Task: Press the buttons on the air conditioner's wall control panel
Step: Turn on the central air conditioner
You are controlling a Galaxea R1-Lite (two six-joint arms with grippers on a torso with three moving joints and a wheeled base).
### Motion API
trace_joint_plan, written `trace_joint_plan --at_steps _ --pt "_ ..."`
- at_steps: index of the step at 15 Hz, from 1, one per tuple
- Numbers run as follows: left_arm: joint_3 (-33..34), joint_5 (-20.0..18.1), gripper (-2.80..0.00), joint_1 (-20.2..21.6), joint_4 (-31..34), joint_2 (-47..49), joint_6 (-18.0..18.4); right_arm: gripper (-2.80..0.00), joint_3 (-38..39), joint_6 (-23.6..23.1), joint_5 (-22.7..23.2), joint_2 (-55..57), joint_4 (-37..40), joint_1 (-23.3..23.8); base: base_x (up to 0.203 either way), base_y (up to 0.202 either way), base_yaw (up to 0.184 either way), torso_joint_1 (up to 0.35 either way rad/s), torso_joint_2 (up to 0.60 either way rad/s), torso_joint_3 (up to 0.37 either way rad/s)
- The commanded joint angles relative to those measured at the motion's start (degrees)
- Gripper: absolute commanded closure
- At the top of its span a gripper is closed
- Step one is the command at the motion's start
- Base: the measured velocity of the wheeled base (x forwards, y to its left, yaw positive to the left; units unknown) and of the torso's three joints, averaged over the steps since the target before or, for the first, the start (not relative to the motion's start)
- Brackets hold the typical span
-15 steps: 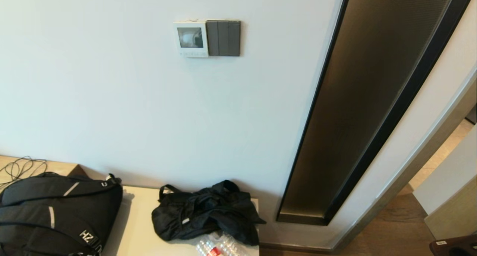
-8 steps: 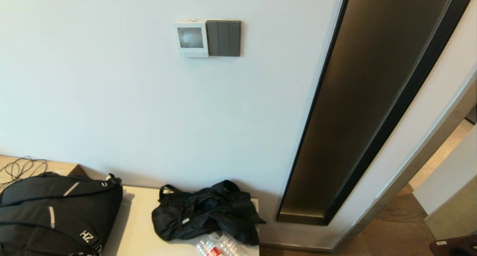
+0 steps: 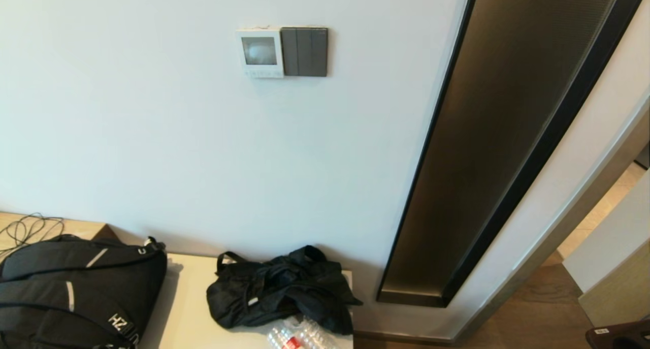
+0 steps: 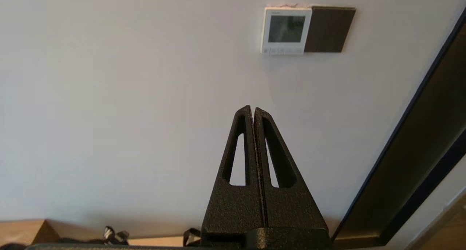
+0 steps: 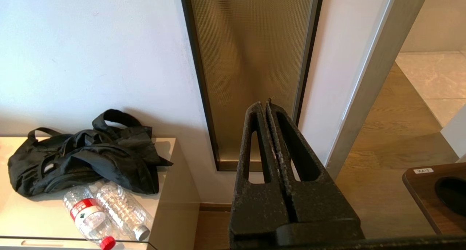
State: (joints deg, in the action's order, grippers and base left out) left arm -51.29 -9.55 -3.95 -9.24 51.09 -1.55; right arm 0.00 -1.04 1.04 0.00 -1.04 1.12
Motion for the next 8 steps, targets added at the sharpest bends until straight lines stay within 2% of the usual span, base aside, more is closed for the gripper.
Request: trace_joint_plan --at_steps 1,4,8 --pt "-6.76 -0.99 0.0 -1.28 -1.63 14.48 -0.17 0.0 0.0 -0.02 0.02 0.09 -0.02 0.02 0.0 0.0 0.0 0.0 0.0 0.0" --pt "-11.67 -0.54 0.0 -5.02 -9.41 25.89 -0.05 0.0 0.0 -0.02 0.02 0.09 -0.02 0.02 0.0 0.0 0.0 0.0 0.0 0.0" --pt "-17.52 6.64 0.0 -15.36 -16.55 37.71 0.2 0.0 0.0 -0.02 0.02 0.09 -0.02 -0.02 0.0 0.0 0.0 0.0 0.0 0.0"
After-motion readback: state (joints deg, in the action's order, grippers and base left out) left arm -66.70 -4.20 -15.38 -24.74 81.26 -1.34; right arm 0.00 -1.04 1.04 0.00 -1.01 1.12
